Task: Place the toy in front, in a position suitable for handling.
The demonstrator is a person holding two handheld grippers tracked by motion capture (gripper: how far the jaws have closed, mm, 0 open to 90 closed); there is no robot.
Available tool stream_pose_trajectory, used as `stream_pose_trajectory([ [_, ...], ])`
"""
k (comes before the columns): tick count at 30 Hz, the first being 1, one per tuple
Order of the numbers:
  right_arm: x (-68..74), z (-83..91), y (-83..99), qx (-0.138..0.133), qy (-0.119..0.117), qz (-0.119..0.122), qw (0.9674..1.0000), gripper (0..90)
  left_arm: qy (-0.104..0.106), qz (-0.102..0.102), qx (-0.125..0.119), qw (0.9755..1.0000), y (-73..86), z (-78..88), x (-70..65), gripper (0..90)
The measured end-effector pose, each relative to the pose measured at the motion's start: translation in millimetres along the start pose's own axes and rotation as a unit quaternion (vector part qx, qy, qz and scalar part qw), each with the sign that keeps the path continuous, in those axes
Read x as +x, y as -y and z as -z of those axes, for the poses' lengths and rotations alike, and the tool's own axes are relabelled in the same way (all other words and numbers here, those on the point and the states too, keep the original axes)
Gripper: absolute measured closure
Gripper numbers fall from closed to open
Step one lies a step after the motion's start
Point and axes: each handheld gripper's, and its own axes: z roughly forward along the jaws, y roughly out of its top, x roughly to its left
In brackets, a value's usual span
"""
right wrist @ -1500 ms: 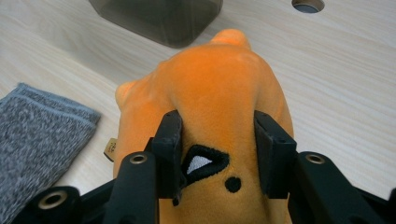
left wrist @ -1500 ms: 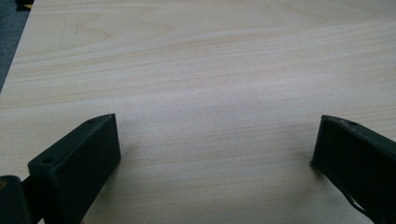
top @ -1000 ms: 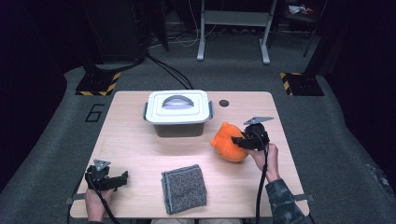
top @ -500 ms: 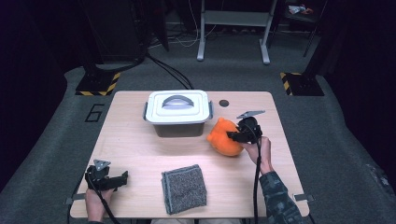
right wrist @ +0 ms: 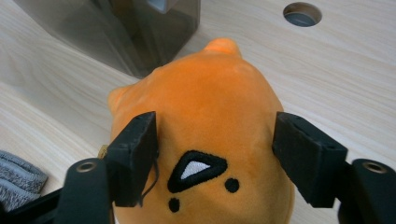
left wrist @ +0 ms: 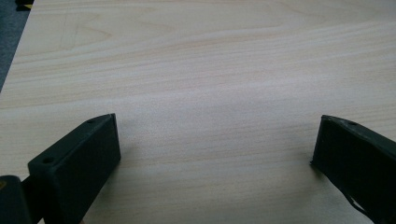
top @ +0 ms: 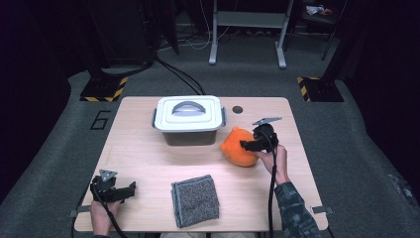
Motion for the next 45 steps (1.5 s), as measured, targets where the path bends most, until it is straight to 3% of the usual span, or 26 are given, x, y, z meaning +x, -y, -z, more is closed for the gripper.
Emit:
stream_pose_trajectory([
  [8,0.6,20.1,5.2,-0.015,-0.004,-0.014,0.9998,18.3,0.000,0.000,0.000,1.0000,0.0,0.1,0.0,0.2],
  [13,8.0,36.7,10.4,-0.026,-0.008,-0.002,0.9996,15.6,0.000,0.000,0.000,1.0000,0.0,0.1,0.0,0.2],
  [21,29.6,49.2,29.8,-0.030,-0.025,0.020,0.9990,13.9,0.000,-0.001,0.000,1.0000,0.0,0.1,0.0,0.2],
  [22,37.5,50.1,35.4,-0.028,-0.030,0.021,0.9989,13.7,0.000,-0.001,0.000,1.0000,0.0,0.1,0.0,0.2],
  [32,71.5,45.3,53.1,-0.023,-0.057,0.046,0.9970,13.2,0.000,0.000,0.000,1.0000,0.0,0.0,0.0,0.2],
  [37,92.3,34.8,62.6,-0.012,-0.079,0.060,0.9950,12.8,0.001,0.000,0.000,1.0000,0.0,0.0,0.0,0.1],
  [38,102.2,29.4,66.4,-0.007,-0.089,0.066,0.9938,12.7,0.001,0.000,0.000,1.0000,0.0,0.0,0.0,0.1],
  [45,125.7,16.2,72.3,0.010,-0.109,0.082,0.9906,12.2,0.001,0.000,0.000,1.0000,0.0,0.0,0.0,0.1],
])
